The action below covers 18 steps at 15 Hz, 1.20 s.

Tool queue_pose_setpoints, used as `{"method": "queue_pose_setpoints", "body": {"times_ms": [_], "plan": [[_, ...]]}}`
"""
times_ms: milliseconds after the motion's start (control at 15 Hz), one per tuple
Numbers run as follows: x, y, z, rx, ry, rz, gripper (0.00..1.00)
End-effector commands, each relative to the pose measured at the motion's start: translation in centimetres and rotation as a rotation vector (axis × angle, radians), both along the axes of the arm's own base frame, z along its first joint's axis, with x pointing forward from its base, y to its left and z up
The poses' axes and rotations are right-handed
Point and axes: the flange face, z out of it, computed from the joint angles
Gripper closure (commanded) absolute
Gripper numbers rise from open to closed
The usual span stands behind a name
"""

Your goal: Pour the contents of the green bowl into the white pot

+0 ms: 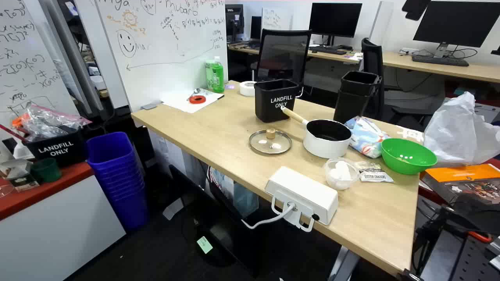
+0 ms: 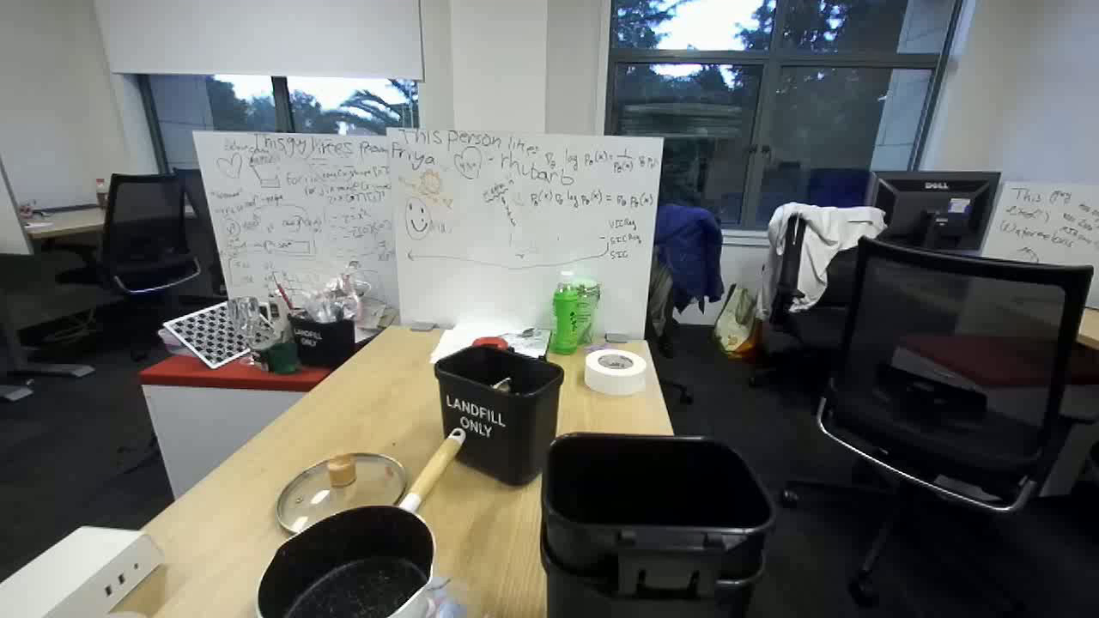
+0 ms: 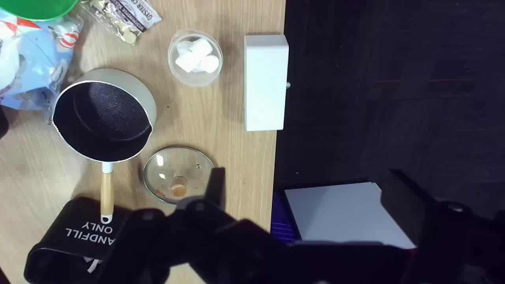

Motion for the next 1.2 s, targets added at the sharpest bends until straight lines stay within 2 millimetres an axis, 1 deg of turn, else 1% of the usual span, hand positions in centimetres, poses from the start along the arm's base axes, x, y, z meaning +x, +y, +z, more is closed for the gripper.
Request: {"method": "queue_pose_setpoints", "body": {"times_ms": [0,200,400,600,733,867,933,1067,1133], "plan": [[0.0,0.0,0.1,0.000,0.001,0.000,0.00],[0.0,0.0,0.1,0.000,0.001,0.000,0.00],[0.8,-1.3,-0.7,-0.005,0.010,-0.053,0.00],[1.3,-3.5,-1.9,0.000,0.035,-0.126,0.00],[1.5,-5.4,-3.3,-0.010,0.062,-0.179,0.00],[1.4,-7.6,-5.2,-0.067,0.072,-0.230,0.00],[1.2,-8.8,-6.1,-0.131,0.062,-0.252,0.00],[0.6,-11.1,-7.9,-0.206,0.086,-0.286,0.00],[0.8,-10.3,-7.1,-0.155,0.103,-0.256,0.00]]}}
